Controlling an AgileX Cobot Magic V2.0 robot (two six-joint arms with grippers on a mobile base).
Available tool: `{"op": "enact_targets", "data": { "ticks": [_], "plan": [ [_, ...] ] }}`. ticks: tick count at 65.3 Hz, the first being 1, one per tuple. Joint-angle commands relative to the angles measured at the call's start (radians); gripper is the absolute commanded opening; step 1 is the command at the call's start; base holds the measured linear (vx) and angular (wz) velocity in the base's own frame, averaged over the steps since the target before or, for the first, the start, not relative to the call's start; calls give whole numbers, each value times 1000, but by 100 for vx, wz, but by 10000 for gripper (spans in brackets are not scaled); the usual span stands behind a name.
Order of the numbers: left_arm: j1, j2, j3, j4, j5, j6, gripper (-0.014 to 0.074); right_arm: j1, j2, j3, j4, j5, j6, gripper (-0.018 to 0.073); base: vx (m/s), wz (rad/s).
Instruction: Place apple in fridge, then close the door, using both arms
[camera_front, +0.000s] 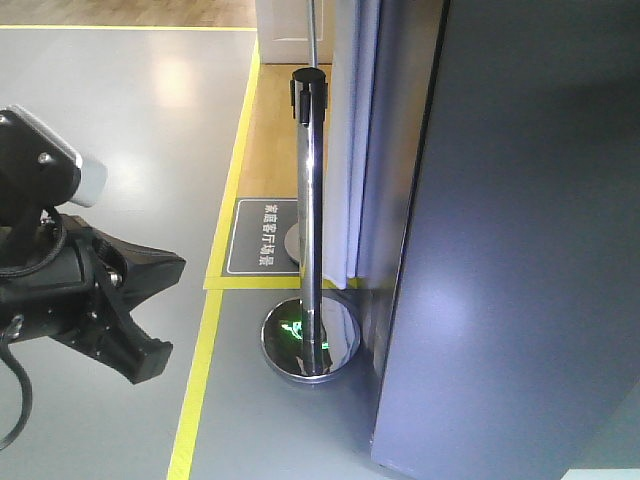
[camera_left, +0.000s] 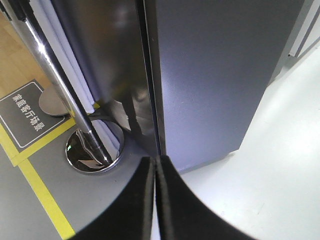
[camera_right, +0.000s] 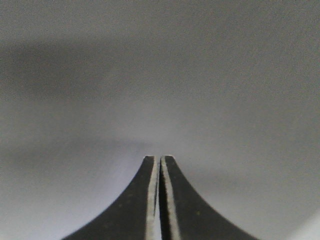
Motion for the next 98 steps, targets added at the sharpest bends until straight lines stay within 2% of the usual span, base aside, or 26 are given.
{"op": "enact_targets", "data": {
  "ticks": [1,10,22,38,53,75,98],
  "plan": [
    [2,-19,-26,-7,-58,-1,-6,-9,25,-34,8,-169,-25,-2,0,0],
    [2,-19,-26,-7,-58,-1,-6,-9,113,-65,8,-263,-25,-2,0,0],
    [2,-19,-26,-7,-58,-1,-6,-9,247,-191,8,-299,-25,-2,0,0],
    [2,-20,-26,-7,-59,-1,-6,-9,378,-348,20,-291,-25,-2,0,0],
    [2,-20,-26,-7,-59,-1,-6,-9,373,-360,28,-285,-24,-2,-1,-2],
    [2,-20,-26,-7,-59,-1,-6,-9,257,-334,33,-202,2,-2,0,-1],
    [2,-20,-26,-7,-59,-1,-6,-5,-3,-29,33,-227,-9,-2,0,0]
  ]
}}
